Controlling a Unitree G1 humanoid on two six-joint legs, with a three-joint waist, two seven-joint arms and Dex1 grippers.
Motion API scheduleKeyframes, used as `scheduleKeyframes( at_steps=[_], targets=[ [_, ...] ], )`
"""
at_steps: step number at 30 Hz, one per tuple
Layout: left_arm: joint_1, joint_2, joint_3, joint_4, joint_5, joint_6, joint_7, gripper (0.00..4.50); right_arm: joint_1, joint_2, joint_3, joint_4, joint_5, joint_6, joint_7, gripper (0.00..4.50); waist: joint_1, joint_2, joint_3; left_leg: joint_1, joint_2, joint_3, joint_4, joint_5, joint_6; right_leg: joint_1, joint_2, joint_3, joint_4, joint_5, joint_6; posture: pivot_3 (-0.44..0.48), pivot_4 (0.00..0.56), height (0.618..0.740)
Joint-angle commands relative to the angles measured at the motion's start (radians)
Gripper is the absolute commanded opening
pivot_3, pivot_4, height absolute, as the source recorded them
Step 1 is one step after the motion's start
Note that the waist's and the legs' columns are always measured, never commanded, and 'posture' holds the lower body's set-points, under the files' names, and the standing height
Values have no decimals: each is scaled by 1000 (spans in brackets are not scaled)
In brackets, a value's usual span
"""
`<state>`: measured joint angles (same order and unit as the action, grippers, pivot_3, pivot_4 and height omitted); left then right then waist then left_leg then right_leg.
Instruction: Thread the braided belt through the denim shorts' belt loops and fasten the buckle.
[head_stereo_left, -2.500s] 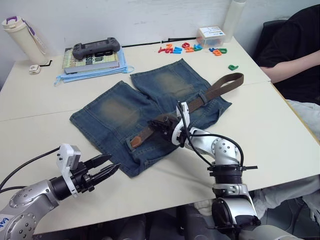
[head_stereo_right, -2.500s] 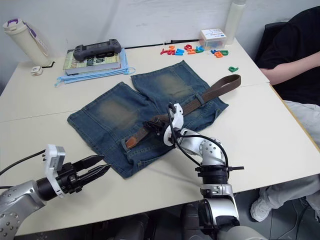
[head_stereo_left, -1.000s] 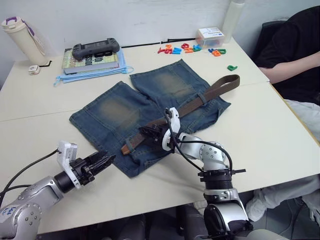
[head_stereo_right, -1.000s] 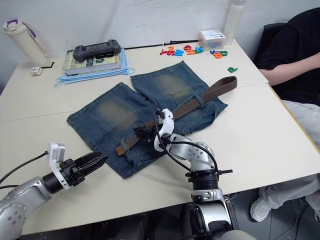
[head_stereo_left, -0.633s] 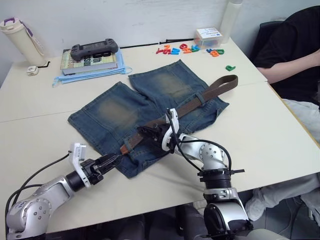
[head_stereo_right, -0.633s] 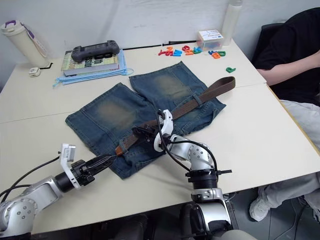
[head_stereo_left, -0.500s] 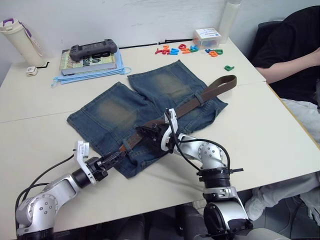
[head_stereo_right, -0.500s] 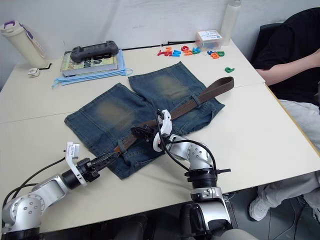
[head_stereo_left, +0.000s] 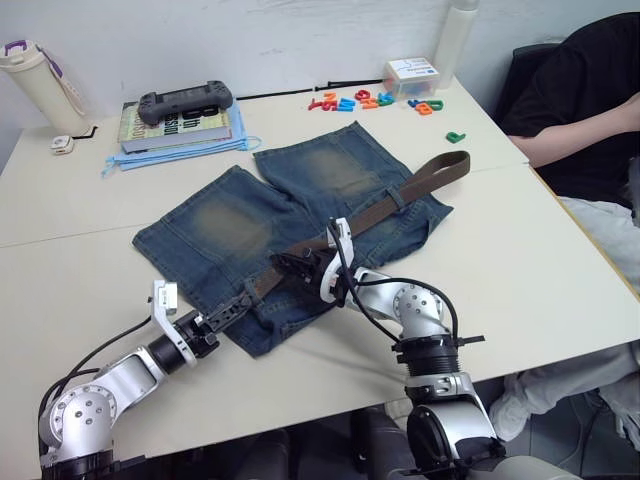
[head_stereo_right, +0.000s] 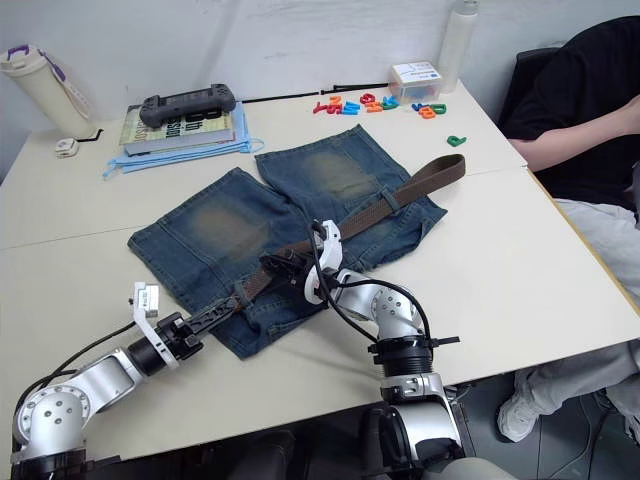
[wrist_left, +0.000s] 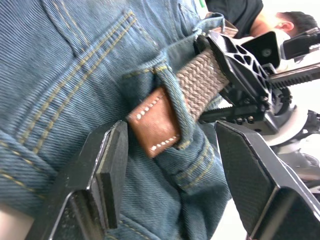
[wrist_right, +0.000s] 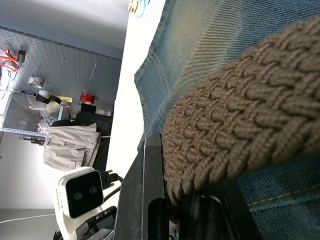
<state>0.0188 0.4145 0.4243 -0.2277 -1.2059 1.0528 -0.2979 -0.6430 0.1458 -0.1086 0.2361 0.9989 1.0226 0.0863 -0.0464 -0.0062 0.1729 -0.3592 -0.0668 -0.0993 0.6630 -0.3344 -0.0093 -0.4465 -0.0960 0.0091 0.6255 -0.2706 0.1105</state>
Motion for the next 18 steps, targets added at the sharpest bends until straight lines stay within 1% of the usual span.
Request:
scheduleKeyframes(
  at_steps=[1,2,3,4,5,6,7,11,15,17,18],
  targets=[
    [12,-3,23,-18,-46,-5,6,1986,-20,110,35,5,0,12,4,0,0,0,0,0,0,0,0,0,0,0,0,0,0,0,0,0,150,713],
    [14,-2,25,-18,-50,-6,7,1879,-20,109,35,5,-1,12,4,0,0,0,0,0,0,0,0,0,0,0,0,0,0,0,0,0,150,713],
    [15,-2,26,-18,-52,-8,8,1253,-20,109,35,5,-1,12,4,0,0,0,0,0,0,0,0,0,0,0,0,0,0,0,0,0,150,713],
    [15,-3,28,-17,-55,-11,11,979,-19,108,35,4,-2,12,4,0,0,0,0,0,0,0,0,0,0,0,0,0,0,0,0,0,150,713],
    [14,-4,32,-15,-61,-12,12,805,-20,108,35,4,-3,12,3,0,0,0,0,0,0,0,0,0,0,0,0,0,0,0,0,0,150,713],
    [13,-7,37,-13,-69,-13,16,295,-20,108,35,4,-3,12,2,0,0,0,0,0,0,0,0,0,0,0,0,0,0,0,0,0,150,713],
    [12,-6,39,-12,-73,-13,17,62,-19,108,36,3,-4,13,3,0,0,0,0,0,0,0,0,0,0,0,0,0,0,0,0,0,150,713],
    [13,-2,43,-11,-99,-11,21,62,-20,106,43,0,-9,17,2,0,1,0,0,0,0,0,0,0,0,0,0,0,0,0,0,0,150,713],
    [11,-2,40,-13,-97,-19,29,62,-24,92,63,-8,-38,13,-1,0,1,0,0,0,0,0,0,0,0,0,0,0,0,0,0,0,150,713],
    [9,-4,39,-11,-97,-20,33,0,-18,83,70,-32,-50,14,-7,883,1,0,0,0,0,0,0,0,0,0,0,0,0,0,0,0,150,713],
    [8,-4,38,-10,-97,-21,34,0,-14,81,69,-42,-51,17,-9,1186,1,0,0,0,0,0,0,0,0,0,0,0,0,0,0,0,150,713]
  ],
)
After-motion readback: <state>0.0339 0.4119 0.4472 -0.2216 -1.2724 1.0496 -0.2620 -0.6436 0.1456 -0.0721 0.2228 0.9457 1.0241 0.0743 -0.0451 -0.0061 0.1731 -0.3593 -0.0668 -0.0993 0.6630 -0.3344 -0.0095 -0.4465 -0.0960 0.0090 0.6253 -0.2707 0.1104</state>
